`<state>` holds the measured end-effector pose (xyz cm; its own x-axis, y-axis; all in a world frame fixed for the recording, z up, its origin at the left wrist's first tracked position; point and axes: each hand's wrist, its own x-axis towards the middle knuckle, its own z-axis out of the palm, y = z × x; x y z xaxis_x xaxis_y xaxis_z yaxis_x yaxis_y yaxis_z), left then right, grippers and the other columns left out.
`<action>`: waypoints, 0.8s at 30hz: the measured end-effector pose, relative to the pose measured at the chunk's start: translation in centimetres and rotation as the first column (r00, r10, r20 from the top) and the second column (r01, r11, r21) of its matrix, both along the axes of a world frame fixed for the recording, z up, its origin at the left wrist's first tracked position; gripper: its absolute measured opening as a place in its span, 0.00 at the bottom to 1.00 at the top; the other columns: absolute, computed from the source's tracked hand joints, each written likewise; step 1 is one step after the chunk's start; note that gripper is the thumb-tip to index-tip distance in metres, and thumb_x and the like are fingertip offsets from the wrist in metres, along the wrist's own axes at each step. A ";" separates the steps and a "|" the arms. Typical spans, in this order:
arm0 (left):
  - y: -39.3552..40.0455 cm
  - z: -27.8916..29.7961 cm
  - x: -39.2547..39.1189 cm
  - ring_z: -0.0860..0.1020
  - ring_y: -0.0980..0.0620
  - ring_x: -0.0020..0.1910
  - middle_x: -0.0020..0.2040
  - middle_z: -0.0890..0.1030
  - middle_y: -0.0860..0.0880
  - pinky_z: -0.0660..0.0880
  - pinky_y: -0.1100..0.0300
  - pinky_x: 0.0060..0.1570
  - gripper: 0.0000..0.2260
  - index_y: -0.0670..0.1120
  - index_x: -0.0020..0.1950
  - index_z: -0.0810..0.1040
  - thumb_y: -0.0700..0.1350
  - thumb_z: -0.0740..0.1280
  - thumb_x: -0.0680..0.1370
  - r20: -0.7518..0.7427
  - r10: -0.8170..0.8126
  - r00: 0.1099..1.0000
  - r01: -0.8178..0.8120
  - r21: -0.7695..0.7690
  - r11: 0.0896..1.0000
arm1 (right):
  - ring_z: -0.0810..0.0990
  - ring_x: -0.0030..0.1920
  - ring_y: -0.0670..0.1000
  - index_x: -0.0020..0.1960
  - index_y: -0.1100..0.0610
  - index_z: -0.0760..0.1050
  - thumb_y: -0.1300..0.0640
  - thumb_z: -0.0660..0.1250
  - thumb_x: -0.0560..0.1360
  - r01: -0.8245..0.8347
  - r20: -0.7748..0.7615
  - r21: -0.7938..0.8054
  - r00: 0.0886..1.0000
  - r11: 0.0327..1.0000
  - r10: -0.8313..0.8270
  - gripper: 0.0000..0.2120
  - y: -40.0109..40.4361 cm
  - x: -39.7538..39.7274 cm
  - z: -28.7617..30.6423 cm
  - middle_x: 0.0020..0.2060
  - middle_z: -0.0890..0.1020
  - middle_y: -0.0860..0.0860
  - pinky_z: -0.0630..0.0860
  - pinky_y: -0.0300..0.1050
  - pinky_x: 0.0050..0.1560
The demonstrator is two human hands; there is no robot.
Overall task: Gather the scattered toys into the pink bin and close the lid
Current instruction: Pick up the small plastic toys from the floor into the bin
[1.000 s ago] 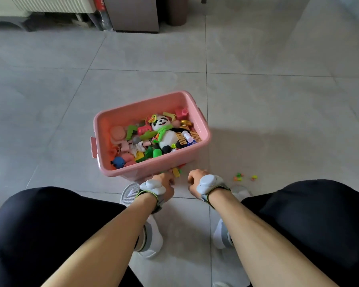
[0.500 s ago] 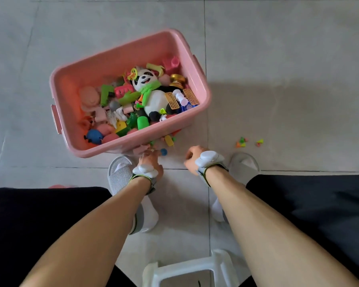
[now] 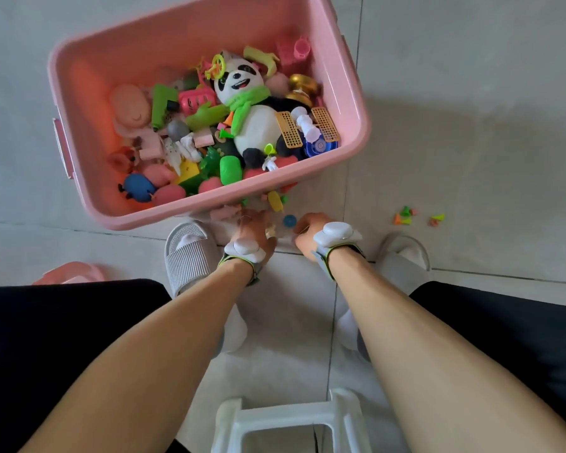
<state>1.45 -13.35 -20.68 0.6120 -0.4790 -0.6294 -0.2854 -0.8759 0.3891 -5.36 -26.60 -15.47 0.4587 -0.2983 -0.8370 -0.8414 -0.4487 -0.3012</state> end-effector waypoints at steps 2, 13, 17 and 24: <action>-0.4 -0.5 -0.2 0.62 0.43 0.70 0.72 0.63 0.43 0.63 0.53 0.67 0.26 0.52 0.75 0.64 0.45 0.65 0.78 0.032 -0.004 0.999 0.004 -0.022 1.000 | 0.79 0.54 0.57 0.59 0.50 0.75 0.57 0.62 0.72 0.027 -0.007 -0.007 1.000 1.000 -0.027 0.16 0.0 -0.2 -0.5 0.55 0.80 0.50 0.76 0.49 0.60; -4.4 -2.8 -2.0 0.66 0.43 0.68 0.73 0.61 0.43 0.68 0.55 0.64 0.19 0.49 0.70 0.71 0.43 0.64 0.78 0.099 -0.115 0.988 0.120 -0.045 0.992 | 0.80 0.52 0.55 0.56 0.45 0.76 0.55 0.64 0.71 0.166 -0.032 -0.017 0.986 0.986 -0.167 0.15 -1.9 -2.8 -1.8 0.53 0.81 0.48 0.77 0.48 0.58; -5.0 -3.9 -1.9 0.69 0.44 0.67 0.70 0.66 0.42 0.69 0.57 0.65 0.15 0.45 0.64 0.73 0.37 0.59 0.78 0.066 -0.179 0.982 0.180 -0.005 0.984 | 0.80 0.53 0.56 0.59 0.47 0.76 0.56 0.64 0.72 0.179 -0.011 0.010 0.984 0.984 -0.179 0.16 -2.0 -2.9 -2.2 0.54 0.81 0.50 0.77 0.49 0.58; -4.9 -3.3 -1.8 0.74 0.44 0.58 0.61 0.74 0.44 0.69 0.60 0.51 0.08 0.45 0.52 0.79 0.40 0.62 0.77 0.068 -0.003 0.998 0.005 -0.044 0.999 | 0.80 0.53 0.56 0.58 0.46 0.76 0.56 0.64 0.71 0.164 -0.007 0.009 0.987 0.986 -0.164 0.16 -2.1 -2.7 -2.5 0.54 0.81 0.49 0.77 0.48 0.58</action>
